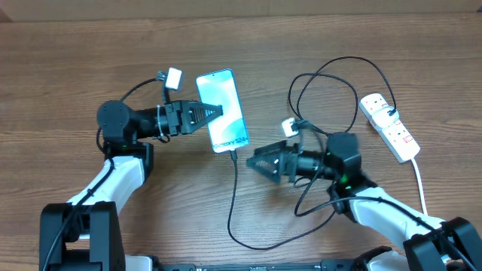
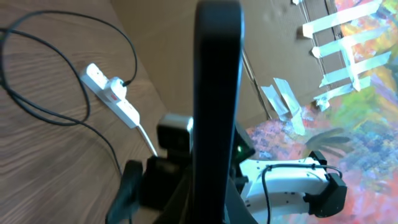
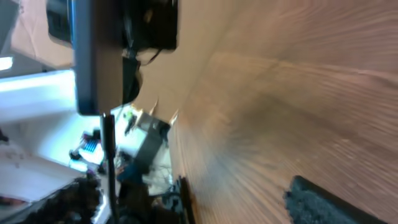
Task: Plug charger to phone and switch on socket
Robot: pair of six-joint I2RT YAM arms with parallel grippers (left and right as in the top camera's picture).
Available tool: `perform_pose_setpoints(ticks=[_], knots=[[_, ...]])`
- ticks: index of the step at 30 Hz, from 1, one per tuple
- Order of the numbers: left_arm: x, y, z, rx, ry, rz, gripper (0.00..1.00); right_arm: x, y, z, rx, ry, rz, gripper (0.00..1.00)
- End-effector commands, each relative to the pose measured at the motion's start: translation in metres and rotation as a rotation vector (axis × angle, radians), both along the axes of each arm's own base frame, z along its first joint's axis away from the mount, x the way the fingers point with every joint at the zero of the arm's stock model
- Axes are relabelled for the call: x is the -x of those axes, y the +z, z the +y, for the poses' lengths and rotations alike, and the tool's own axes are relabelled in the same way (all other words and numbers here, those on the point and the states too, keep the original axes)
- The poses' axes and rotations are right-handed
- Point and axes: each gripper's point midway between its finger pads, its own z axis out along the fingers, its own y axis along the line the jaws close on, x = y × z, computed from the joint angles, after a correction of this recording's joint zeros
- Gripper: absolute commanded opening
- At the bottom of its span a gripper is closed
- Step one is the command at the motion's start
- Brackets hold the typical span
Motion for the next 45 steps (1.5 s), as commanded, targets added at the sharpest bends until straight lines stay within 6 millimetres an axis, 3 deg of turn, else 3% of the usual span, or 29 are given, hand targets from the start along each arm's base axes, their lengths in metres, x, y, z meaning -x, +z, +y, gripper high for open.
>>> perform_pose_setpoints(ticks=[1,6,11,17,22,29,36,39,43,45], knots=[[0.001,0.006,0.008,-0.017,-0.015,-0.065,0.04,0.002,0.017,-0.015,-0.030,0.050,-0.068,1.00],[0.002,0.006,0.009,-0.022,-0.019,-0.081,0.04,-0.016,0.019,-0.043,-0.021,-0.018,-0.125,1.00],[0.002,0.005,0.008,-0.022,-0.023,-0.080,0.04,-0.060,0.014,-0.073,0.055,-0.263,-0.203,0.99],[0.003,0.005,0.006,-0.021,-0.027,-0.078,0.04,-0.112,0.004,-0.103,0.270,-0.482,-0.175,0.99],[0.002,0.005,0.006,-0.021,-0.024,-0.079,0.04,-0.128,0.018,-0.113,0.439,-0.489,-0.081,0.99],[-0.007,0.002,0.008,-0.010,0.023,-0.038,0.04,-0.097,0.050,-0.100,0.518,-0.400,0.010,1.00],[-0.020,-0.006,0.010,-0.002,0.092,0.034,0.04,-0.019,0.078,-0.058,0.531,-0.241,-0.023,0.99],[-0.024,-0.008,0.011,-0.003,0.116,0.047,0.04,-0.001,0.077,-0.046,0.621,-0.245,-0.080,1.00],[-0.024,-0.009,0.011,-0.007,0.114,0.038,0.04,0.000,0.061,-0.047,0.800,-0.387,-0.113,1.00],[-0.023,-0.009,0.011,-0.007,0.108,0.038,0.04,0.009,0.059,-0.034,0.815,-0.366,-0.130,0.99]])
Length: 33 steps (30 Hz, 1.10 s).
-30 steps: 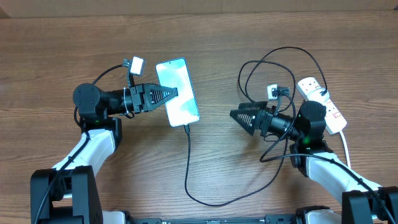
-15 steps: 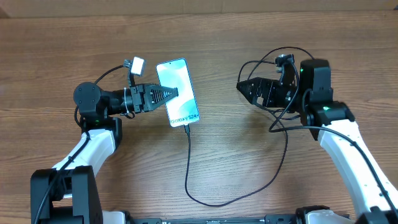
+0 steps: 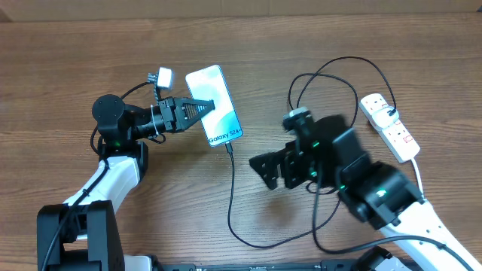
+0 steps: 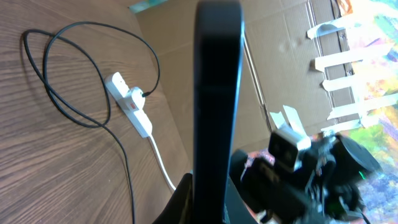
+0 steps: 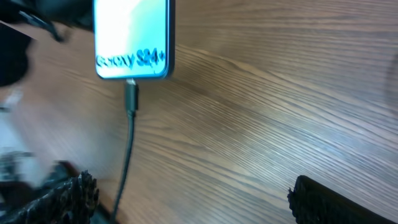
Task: Plug charger to phone and switch on socket
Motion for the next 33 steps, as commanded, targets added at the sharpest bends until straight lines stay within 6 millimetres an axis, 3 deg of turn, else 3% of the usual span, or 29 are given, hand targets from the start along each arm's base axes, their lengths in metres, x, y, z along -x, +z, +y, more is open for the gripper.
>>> perform_pose_setpoints(ticks=[1,3,8,13,17,22,33], knots=[[-0.003,0.008,-0.002,-0.010,0.005,-0.067,0.04,-0.009,0.003,0.000,0.082,-0.106,-0.082,1.00],[-0.002,0.008,-0.002,-0.010,0.000,-0.067,0.05,0.000,0.003,0.017,0.070,-0.055,-0.086,0.99],[-0.002,0.008,-0.002,-0.010,0.000,-0.067,0.04,0.006,-0.007,0.045,0.089,-0.002,-0.107,0.83],[-0.001,0.008,-0.002,-0.011,-0.007,-0.067,0.04,-0.007,-0.024,0.055,0.121,-0.024,-0.104,0.73],[-0.001,0.008,-0.002,-0.013,-0.010,-0.075,0.04,-0.014,-0.028,0.064,0.110,-0.025,-0.111,0.55],[0.001,0.008,-0.003,-0.022,-0.022,-0.110,0.04,-0.018,-0.022,0.070,0.079,-0.030,-0.132,0.36],[0.002,0.008,-0.003,-0.022,-0.029,-0.110,0.04,-0.026,-0.008,0.080,0.018,-0.036,-0.178,0.05]])
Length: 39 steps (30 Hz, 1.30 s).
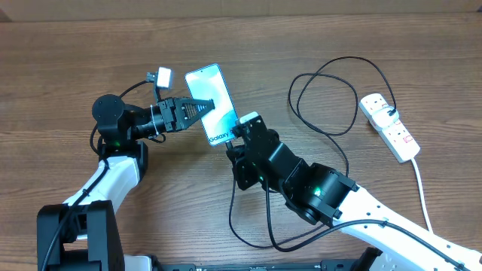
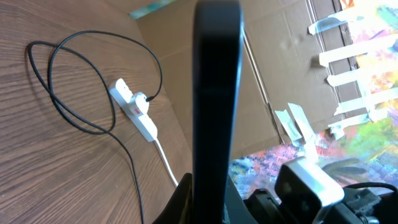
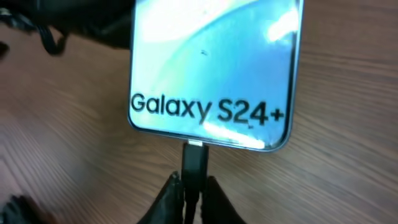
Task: Plug charger to phone and switch on socket
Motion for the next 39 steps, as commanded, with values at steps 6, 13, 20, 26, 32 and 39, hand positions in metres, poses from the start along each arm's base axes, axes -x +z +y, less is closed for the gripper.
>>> perform_pose_setpoints(ticks=[6,13,20,26,32,39], knots=[[0.007,0.007,-0.004,-0.012,-0.055,-0.060,0.04,-0.017,0.034,0.013,-0.107,-0.024,-0.096,0.04],[0.013,0.007,-0.007,-0.013,-0.093,-0.060,0.04,-0.020,0.040,0.018,-0.134,-0.025,-0.116,0.04],[0.023,0.007,-0.017,-0.014,-0.151,-0.061,0.04,-0.037,0.051,0.024,-0.136,-0.034,-0.225,0.04],[0.024,0.006,-0.017,-0.016,-0.155,-0.070,0.04,-0.031,0.033,0.015,-0.079,-0.047,-0.161,0.04],[0.024,0.006,-0.017,-0.018,-0.155,-0.083,0.04,-0.034,0.055,0.013,-0.130,-0.067,-0.213,0.04],[0.019,0.006,-0.016,-0.021,-0.125,-0.100,0.04,-0.009,0.050,-0.002,-0.127,-0.056,-0.096,0.36]])
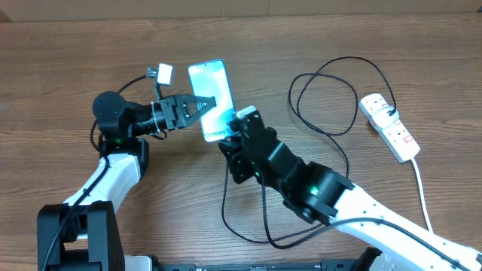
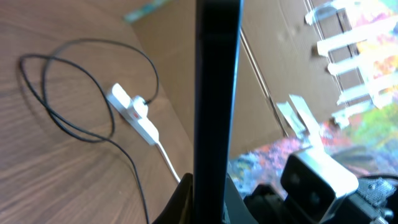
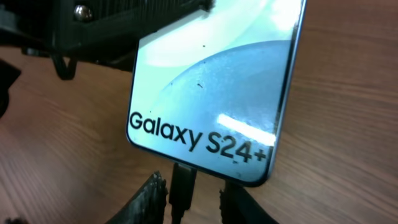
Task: Plug charger to phone and switch on socket
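Observation:
My left gripper [image 1: 197,111] is shut on the phone [image 1: 209,99], holding it up off the table, screen lit. The left wrist view shows the phone [image 2: 216,93] edge-on between the fingers. In the right wrist view the screen [image 3: 214,93] reads Galaxy S24+, and the black charger plug [image 3: 182,183] sits in its bottom port. My right gripper [image 3: 189,194] is open, one finger on each side of the plug, not touching it. The white socket strip [image 1: 389,128] lies at the far right with the charger's plug in it.
The black charger cable [image 1: 324,98] loops over the table between the phone and the socket strip, and trails under my right arm toward the front edge. The strip's white lead [image 1: 422,188] runs off toward the front right. Cardboard walls stand behind the table.
My right gripper was shut on the charger plug under the phone; now its fingers are spread apart beside it. The plug stays in the port. The phone sits slightly further back and left.
At first my left gripper held the phone, cable at its bottom, with my right gripper open to its right. Then the right arm was higher, still open. Then it was shut on the plug at the phone's port. Now it has opened, plug seated.

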Robot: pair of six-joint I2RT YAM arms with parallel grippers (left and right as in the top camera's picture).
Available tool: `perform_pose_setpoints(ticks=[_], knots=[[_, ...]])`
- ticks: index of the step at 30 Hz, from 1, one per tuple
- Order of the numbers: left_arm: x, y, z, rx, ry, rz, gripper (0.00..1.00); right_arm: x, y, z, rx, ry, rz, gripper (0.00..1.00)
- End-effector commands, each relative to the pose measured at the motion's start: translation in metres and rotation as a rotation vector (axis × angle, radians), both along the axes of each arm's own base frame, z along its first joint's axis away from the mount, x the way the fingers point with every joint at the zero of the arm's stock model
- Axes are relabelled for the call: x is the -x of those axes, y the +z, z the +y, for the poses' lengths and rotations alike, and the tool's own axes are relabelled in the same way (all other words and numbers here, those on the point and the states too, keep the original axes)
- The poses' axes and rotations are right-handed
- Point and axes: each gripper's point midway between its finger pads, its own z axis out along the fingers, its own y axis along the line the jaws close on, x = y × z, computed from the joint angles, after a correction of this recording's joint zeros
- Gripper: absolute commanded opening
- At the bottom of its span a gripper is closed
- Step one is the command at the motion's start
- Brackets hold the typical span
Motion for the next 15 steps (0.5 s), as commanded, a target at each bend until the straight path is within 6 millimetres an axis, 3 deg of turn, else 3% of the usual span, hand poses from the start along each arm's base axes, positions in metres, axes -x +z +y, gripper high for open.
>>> perform_pose_setpoints(ticks=[1,3,7,12,15], knots=[[0.015,-0.002,-0.007,-0.011,-0.077,-0.027,0.04,0.008,0.043,-0.004,-0.105,0.004,-0.024,0.48],[0.011,-0.002,-0.007,-0.008,-0.053,-0.026,0.04,0.023,0.057,-0.004,-0.152,0.060,-0.016,0.65],[0.000,-0.004,-0.013,0.002,0.007,0.018,0.05,0.048,0.090,-0.018,-0.229,0.121,-0.037,0.85],[-0.011,-0.009,-0.045,0.011,0.093,0.087,0.04,0.078,0.116,-0.056,-0.266,0.123,-0.070,1.00],[-0.014,-0.013,-0.070,0.002,0.143,0.108,0.04,0.095,0.120,-0.079,-0.265,0.123,-0.069,1.00]])
